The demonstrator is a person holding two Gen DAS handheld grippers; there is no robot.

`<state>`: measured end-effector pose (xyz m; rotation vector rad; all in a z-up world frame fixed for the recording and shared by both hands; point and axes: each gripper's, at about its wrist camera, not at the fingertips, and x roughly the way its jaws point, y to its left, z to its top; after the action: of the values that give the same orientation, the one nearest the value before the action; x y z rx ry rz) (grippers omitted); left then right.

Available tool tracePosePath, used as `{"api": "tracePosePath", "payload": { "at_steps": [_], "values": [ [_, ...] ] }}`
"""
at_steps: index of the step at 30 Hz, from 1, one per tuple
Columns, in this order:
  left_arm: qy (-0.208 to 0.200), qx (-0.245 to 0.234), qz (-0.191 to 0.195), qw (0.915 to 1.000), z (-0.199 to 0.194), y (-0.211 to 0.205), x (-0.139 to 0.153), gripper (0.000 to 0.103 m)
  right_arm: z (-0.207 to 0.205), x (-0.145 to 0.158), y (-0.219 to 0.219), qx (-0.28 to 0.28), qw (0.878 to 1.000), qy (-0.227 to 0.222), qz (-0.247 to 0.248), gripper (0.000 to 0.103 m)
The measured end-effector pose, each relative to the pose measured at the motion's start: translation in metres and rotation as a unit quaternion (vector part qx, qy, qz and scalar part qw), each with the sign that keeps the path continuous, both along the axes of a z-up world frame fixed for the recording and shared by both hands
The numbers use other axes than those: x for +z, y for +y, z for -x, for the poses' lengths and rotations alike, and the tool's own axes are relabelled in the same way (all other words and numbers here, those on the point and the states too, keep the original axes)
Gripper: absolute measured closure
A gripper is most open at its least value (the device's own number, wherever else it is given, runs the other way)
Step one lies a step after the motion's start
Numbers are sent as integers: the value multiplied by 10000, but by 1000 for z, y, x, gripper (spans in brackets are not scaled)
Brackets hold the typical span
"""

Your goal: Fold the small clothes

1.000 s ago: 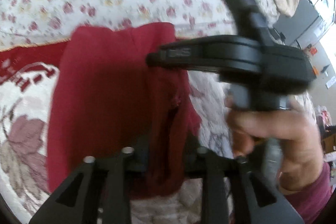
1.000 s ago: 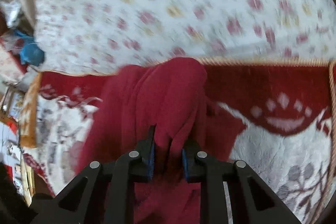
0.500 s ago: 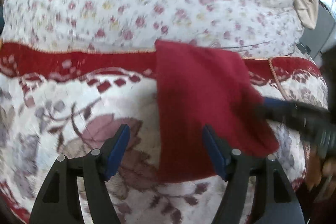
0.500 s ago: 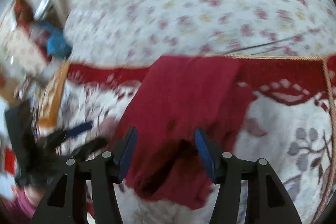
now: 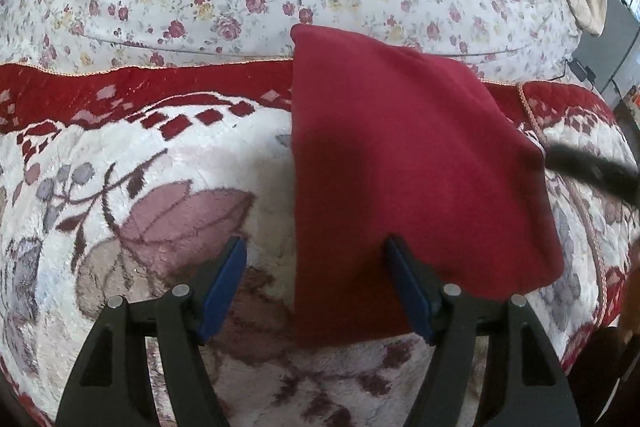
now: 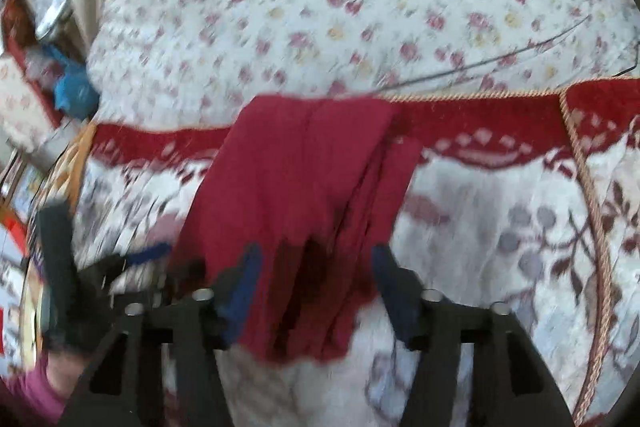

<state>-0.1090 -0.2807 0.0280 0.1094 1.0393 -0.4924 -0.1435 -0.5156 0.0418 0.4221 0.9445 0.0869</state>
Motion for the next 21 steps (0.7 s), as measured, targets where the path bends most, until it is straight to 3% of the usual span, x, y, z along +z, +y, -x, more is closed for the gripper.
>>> {"api": "tracePosePath", "payload": {
  "at_steps": [1, 2, 3, 4, 7, 11, 13, 16, 20, 21],
  "values": [
    [3, 0, 2, 10000, 0, -1, 0, 31, -6, -5, -1, -29, 9999, 28, -114, 39],
    [6, -7, 3, 10000, 0, -2, 0, 31, -17, -11, 2, -26, 9997, 88, -222, 46],
    [11, -14, 3, 10000, -1, -2, 0, 31, -27, -19, 10, 123, 9995, 230, -151, 78],
    [27, -17, 12, 10000, -1, -1, 1, 31, -29, -22, 14, 181, 9994, 286, 72, 83],
    [177, 32, 121, 9998, -2, 2, 1, 28, -14, -16, 16, 214, 9989, 97, 406, 83],
    [170, 23, 107, 9998, -4, -2, -2, 24, -11, -33, 3, 40, 9995, 225, 199, 83],
    [181, 58, 120, 9997, -4, -2, -2, 24, -9, -25, 6, 65, 9995, 145, 267, 82],
    [143, 93, 138, 9998, -4, -1, -1, 23, -1, -8, 7, -65, 9994, 29, 346, 75],
    [130, 104, 117, 9998, -4, -1, -1, 22, 4, 14, 15, -137, 9981, -344, 502, 57],
    [118, 100, 107, 9998, -4, -1, 0, 22, 1, 17, 18, -136, 9978, -433, 474, 56]
  ]
}}
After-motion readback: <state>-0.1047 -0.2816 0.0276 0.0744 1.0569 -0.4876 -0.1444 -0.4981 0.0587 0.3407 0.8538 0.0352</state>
